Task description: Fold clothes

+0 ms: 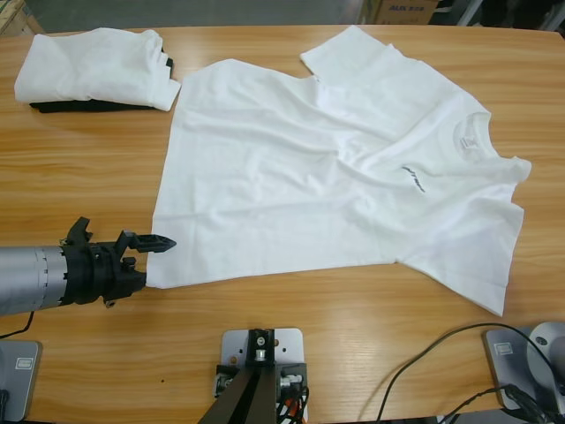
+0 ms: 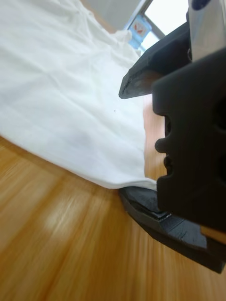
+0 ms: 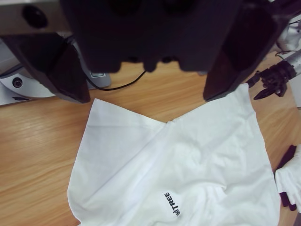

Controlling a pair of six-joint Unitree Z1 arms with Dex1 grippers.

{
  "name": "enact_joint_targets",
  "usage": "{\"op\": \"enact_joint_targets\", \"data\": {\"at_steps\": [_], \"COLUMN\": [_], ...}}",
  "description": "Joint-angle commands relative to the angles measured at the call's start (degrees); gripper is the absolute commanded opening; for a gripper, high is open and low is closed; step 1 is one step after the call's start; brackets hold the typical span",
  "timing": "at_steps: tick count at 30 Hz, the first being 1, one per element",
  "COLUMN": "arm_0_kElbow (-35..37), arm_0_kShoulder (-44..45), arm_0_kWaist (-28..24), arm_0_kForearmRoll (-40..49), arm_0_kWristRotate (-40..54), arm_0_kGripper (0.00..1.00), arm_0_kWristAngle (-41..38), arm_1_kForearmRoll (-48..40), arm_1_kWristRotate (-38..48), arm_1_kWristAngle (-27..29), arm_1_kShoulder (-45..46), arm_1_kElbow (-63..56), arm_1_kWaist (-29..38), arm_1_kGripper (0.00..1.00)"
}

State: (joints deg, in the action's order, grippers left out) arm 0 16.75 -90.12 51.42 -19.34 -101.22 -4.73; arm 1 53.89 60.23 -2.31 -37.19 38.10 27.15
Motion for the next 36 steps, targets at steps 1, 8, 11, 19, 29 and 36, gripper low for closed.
{"op": "enact_joint_targets", "data": {"at_steps": [1,8,11,19,29,36], "arm_0_kElbow": [-5.1,-7.2,-7.3,-7.2,-7.0,-1.1], "arm_0_kShoulder": [-6.5,-3.5,-1.5,-2.8,14.6,31.1], "arm_0_kWaist": [0.7,0.7,0.7,0.7,-12.4,-19.7], "arm_0_kForearmRoll": [-5.0,-4.9,-4.9,-4.8,6.2,30.3], "arm_0_kWristRotate": [0.1,0.1,0.3,4.0,5.7,8.1], "arm_0_kGripper": [0.354,0.214,0.124,0.0,0.0,0.0], "arm_0_kWristAngle": [0.9,0.6,0.4,-0.2,0.5,-0.1], "arm_1_kForearmRoll": [-1.3,-4.8,-4.8,-4.0,-14.4,-13.5], "arm_1_kWristRotate": [-0.6,-0.9,0.0,6.9,13.2,18.0], "arm_1_kWristAngle": [-0.7,-0.1,0.6,2.2,-1.3,-7.7], "arm_1_kShoulder": [1.2,-1.7,-4.0,-4.6,-17.5,-19.7], "arm_1_kElbow": [-2.3,-2.0,-1.5,-1.5,-3.5,-5.4], "arm_1_kWaist": [-0.6,-0.6,-0.6,-0.7,-0.8,3.9], "arm_1_kGripper": [0.844,0.5,0.702,0.829,1.0,1.0]}}
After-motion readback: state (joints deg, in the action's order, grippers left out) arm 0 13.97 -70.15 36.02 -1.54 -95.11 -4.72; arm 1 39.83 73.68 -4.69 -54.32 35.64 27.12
